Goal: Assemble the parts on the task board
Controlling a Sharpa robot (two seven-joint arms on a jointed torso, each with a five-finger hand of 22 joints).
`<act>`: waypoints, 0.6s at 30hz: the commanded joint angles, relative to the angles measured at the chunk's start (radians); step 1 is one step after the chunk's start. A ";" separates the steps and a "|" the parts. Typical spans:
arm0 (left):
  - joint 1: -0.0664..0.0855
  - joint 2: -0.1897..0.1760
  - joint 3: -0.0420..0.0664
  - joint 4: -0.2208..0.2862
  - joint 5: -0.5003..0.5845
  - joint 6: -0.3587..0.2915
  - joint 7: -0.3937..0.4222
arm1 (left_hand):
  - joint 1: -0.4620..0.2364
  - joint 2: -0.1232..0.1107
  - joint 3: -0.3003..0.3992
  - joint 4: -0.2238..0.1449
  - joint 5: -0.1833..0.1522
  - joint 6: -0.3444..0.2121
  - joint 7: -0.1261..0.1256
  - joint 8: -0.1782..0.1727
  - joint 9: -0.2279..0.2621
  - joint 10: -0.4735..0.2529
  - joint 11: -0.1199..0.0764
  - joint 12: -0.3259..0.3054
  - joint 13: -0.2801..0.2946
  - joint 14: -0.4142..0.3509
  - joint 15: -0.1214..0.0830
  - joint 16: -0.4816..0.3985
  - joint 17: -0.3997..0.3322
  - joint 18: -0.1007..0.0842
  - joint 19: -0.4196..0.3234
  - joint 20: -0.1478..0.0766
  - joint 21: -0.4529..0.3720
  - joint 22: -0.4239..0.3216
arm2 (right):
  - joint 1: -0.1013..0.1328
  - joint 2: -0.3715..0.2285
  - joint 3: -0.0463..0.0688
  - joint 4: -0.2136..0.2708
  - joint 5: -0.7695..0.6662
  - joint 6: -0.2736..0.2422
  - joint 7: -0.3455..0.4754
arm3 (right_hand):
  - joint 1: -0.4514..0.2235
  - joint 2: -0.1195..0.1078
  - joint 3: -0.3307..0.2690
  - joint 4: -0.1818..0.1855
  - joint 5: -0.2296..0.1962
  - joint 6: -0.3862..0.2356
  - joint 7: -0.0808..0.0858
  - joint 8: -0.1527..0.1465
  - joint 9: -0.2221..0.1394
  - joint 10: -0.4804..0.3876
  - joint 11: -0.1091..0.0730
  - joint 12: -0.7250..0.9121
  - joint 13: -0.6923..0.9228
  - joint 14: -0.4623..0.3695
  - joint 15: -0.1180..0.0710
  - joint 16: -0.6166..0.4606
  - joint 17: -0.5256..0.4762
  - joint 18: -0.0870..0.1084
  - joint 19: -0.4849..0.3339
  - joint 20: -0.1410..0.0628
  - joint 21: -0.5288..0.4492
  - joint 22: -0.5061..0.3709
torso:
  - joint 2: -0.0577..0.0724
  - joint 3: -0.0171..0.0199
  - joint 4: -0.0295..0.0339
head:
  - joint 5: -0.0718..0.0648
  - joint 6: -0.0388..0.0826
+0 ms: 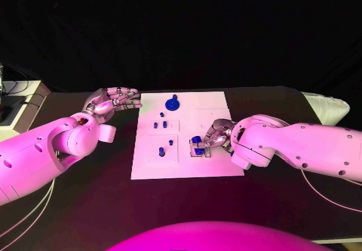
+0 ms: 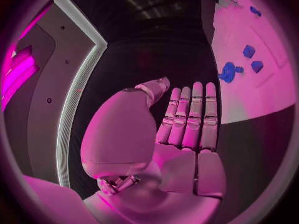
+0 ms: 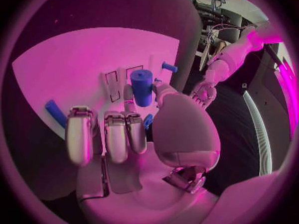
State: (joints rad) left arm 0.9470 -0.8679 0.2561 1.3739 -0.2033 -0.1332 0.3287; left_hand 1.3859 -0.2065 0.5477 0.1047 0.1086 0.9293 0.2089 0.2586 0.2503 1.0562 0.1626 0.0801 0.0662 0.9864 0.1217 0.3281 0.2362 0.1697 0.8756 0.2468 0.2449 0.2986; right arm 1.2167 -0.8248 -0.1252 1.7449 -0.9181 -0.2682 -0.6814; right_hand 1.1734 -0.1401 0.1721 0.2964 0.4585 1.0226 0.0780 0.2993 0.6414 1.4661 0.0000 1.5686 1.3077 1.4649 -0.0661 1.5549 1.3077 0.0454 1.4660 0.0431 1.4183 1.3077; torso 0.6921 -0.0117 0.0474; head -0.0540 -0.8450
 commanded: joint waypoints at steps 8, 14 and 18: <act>0.000 0.002 0.001 0.002 -0.003 0.019 0.003 | -0.001 0.004 -0.005 0.001 0.001 0.002 0.002 -0.005 -0.001 -0.007 0.004 -0.008 0.000 0.004 0.004 -0.007 0.003 0.011 0.005 -0.001 -0.007 -0.002 | -0.007 0.017 -0.002 -0.037 -0.023 0.019 0.006 | -0.022 -0.006 0.014 -0.005 -0.022 0.012 -0.007 0.002 0.004 0.105 -0.005 0.002 0.263 0.093 -0.003 0.000 0.200 -0.018 0.077 -0.008 -0.003 0.226 | 0.000 0.0004 -0.0009 | 0.005 -0.003; 0.000 0.002 0.001 0.002 -0.003 0.020 0.002 | -0.001 0.004 -0.005 0.001 0.001 0.002 0.002 -0.005 -0.001 -0.007 0.004 -0.008 0.000 0.004 0.004 -0.007 0.003 0.011 0.005 -0.001 -0.007 -0.002 | -0.008 0.024 -0.003 -0.048 -0.031 0.033 0.001 | -0.039 -0.013 0.017 -0.005 -0.069 0.011 -0.007 0.003 0.008 0.105 -0.004 0.002 0.263 0.093 -0.003 -0.001 0.199 -0.018 0.077 -0.008 -0.003 0.226 | 0.000 0.0011 -0.0010 | 0.005 -0.006; 0.000 0.002 0.001 0.002 -0.003 0.020 0.002 | -0.001 0.004 -0.006 0.001 0.001 0.001 0.003 -0.006 -0.002 -0.008 0.004 -0.009 0.000 0.004 0.004 -0.009 0.003 0.010 0.005 -0.001 -0.008 -0.003 | -0.011 0.028 -0.004 -0.055 -0.034 0.050 -0.003 | -0.045 -0.019 0.014 -0.006 -0.101 0.008 -0.006 0.003 0.010 0.105 -0.004 0.002 0.263 0.093 -0.002 -0.001 0.197 -0.017 0.076 -0.007 -0.008 0.225 | 0.000 0.0010 -0.0004 | 0.006 -0.008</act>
State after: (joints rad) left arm 0.9470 -0.8675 0.2561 1.3741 -0.2037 -0.1307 0.3263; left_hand 1.3859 -0.2065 0.5478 0.1047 0.1086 0.9293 0.2089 0.2586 0.2495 1.0526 0.1663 0.0752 0.0662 0.9864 0.1217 0.3242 0.2379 0.1696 0.8755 0.2467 0.2405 0.2970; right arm 1.2098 -0.7978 -0.1268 1.6932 -0.9337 -0.2544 -0.6813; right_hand 1.1353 -0.1571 0.1854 0.2908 0.3629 1.0340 0.0671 0.3004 0.6530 1.4662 0.0001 1.5686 1.3074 1.4650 -0.0661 1.5549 1.3076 0.0454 1.4660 0.0431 1.4144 1.3075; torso 0.6922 -0.0106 0.0467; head -0.0483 -0.8515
